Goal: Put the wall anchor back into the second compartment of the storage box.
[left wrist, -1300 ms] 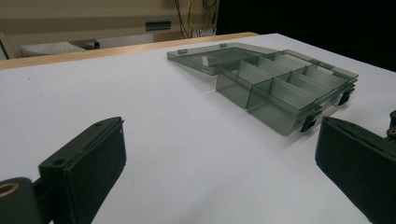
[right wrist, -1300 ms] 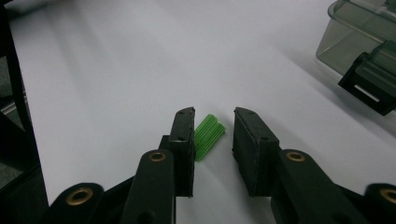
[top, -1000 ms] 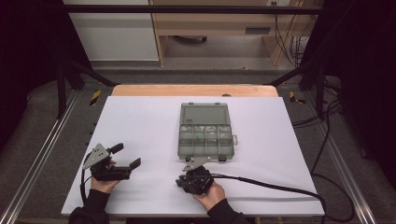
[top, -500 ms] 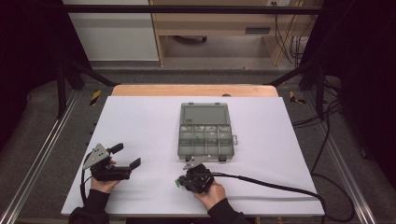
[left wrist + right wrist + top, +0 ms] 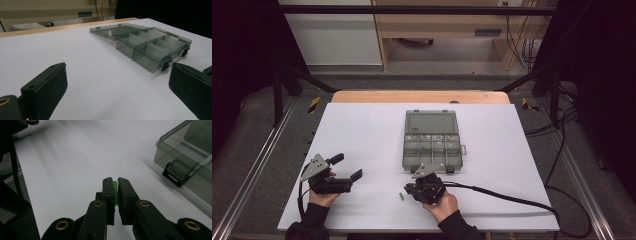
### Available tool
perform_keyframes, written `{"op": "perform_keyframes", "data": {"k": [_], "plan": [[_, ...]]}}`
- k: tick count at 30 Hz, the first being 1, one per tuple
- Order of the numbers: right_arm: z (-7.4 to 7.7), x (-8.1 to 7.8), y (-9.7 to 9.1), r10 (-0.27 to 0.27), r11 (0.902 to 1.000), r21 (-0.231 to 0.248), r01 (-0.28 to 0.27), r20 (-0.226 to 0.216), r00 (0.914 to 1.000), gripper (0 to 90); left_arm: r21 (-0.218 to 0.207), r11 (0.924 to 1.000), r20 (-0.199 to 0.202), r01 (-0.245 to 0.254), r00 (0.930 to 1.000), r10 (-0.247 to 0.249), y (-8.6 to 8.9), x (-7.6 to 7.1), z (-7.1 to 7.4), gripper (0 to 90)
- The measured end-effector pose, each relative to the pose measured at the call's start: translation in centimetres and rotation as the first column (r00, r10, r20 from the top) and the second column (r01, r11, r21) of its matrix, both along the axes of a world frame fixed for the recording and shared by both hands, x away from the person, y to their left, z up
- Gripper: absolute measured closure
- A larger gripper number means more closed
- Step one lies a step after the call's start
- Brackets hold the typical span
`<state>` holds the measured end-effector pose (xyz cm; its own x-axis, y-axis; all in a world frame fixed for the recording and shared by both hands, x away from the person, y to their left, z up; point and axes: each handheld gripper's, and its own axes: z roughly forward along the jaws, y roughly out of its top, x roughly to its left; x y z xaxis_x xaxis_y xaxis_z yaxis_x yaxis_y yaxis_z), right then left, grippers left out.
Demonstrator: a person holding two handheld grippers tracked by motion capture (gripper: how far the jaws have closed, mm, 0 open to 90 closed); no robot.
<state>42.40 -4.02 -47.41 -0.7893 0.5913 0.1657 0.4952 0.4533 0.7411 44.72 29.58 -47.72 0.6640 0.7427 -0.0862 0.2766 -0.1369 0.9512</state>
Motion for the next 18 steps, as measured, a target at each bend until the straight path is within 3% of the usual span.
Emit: {"op": "perform_keyframes", "data": {"k": [18], "plan": [[3.8,0.3,-2.2,-0.054,0.9971,0.058,0.048,0.11,0.9924,84.9,-0.001,1.0,0.0,0.003,1.0,-0.003,0.0,0.0,0.0,1.3]]}}
